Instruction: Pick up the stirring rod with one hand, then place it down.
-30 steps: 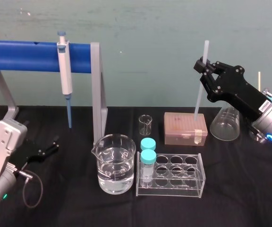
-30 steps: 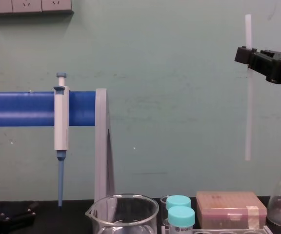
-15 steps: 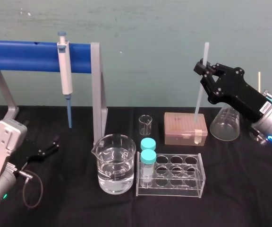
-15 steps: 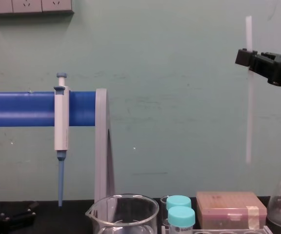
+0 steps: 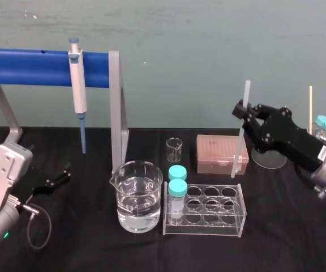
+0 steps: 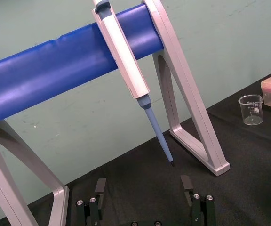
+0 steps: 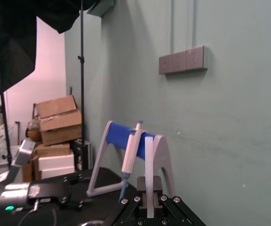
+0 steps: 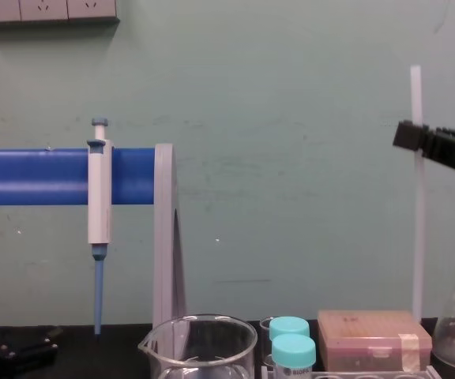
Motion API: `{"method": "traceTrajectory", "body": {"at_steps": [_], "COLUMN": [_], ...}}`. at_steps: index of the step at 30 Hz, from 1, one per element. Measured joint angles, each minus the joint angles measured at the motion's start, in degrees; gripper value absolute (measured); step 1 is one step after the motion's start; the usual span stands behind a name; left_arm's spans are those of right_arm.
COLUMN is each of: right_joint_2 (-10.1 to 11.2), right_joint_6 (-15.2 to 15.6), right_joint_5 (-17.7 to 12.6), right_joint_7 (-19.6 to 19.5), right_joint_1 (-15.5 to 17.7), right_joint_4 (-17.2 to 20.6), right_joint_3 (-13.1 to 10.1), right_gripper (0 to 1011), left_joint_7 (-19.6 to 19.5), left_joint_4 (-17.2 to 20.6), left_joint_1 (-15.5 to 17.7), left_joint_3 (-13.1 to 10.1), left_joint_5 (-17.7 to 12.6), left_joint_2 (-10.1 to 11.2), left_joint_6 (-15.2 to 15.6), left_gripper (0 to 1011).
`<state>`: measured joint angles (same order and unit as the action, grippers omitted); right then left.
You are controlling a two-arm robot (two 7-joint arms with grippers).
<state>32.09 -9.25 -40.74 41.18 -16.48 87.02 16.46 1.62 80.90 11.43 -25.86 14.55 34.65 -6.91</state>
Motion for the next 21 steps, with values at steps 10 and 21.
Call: {"method": "traceTrajectory", "body": {"at_steps": [10,21], "right_joint_2": [1.43,0.74], "right_joint_6": [0.26,0.26], "right_joint_5": [-0.61,1.13], "right_joint_7": [0.30,-0.58], "right_joint_1": [1.73,1.19], "right_joint_4": [-0.60,-3.82], "right_joint_3": [1.30,3.31], "right_gripper": [72,72], "left_joint_7": [0.00,0.00], "left_joint_4": [0.00,0.00], "left_joint_1": [0.00,0.00], "left_joint_3": [0.00,0.00], "left_joint_5": [0.00,0.00], "left_joint_2": [0.00,0.00], "left_joint_6": [0.00,0.00], "left_gripper": [1000,1000]}}
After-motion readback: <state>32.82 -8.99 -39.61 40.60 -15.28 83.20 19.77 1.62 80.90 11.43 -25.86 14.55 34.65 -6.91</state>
